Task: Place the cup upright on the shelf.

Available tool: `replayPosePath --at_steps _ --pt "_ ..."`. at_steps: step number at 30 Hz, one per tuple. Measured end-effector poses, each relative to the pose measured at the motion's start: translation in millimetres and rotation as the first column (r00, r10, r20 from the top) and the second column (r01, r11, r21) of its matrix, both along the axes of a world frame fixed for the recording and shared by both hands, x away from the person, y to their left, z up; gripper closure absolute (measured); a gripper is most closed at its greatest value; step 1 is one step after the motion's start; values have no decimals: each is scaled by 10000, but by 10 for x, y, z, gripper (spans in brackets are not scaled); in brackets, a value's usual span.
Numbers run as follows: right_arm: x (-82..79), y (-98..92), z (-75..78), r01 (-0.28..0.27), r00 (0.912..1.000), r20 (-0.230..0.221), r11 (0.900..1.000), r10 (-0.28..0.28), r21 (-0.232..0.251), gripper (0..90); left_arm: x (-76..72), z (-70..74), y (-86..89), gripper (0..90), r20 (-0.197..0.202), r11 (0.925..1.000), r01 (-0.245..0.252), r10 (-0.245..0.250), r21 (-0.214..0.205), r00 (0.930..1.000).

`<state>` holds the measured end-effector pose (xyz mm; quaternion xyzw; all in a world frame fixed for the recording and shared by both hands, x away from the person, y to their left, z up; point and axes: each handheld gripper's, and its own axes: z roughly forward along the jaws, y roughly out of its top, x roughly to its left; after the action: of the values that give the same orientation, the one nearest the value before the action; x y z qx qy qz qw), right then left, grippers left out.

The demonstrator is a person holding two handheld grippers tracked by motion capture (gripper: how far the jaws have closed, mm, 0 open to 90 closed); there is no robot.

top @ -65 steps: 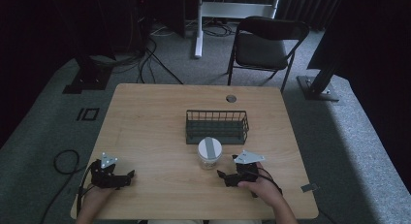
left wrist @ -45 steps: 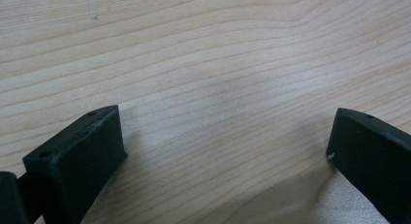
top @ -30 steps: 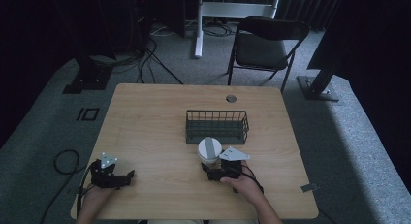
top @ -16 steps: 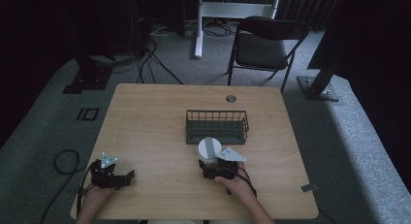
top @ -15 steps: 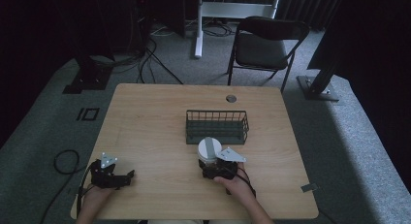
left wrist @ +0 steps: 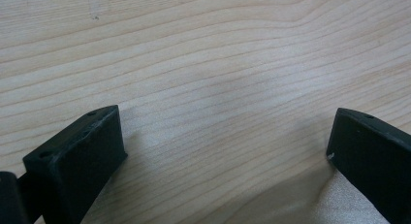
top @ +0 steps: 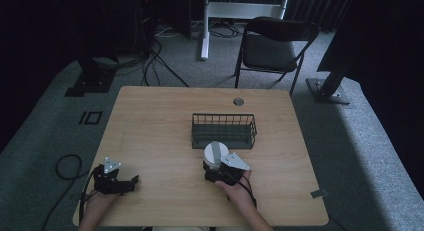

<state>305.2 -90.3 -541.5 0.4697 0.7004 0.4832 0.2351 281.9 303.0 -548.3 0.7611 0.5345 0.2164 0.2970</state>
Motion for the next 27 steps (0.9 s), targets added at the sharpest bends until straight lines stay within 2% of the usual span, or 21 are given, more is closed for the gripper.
replayPosePath --at_steps 9,15,22,27 --pt "6 31 -8 37 9997 249 10000 -35 -69 132 0 -1 -1 2 5 10000 -9 9 -13 10000" --pt "8 40 -20 -112 9988 471 9990 132 -431 166 0 0 -1 2 3 10000 -7 7 -8 10000" --pt "11 37 3 -337 9984 438 9969 368 -711 175 1 0 1 2 4 10000 -40 40 2 10000" --pt "-4 36 33 -456 9984 296 9968 476 -661 176 1 0 1 2 2 10000 -49 49 -1 10000"
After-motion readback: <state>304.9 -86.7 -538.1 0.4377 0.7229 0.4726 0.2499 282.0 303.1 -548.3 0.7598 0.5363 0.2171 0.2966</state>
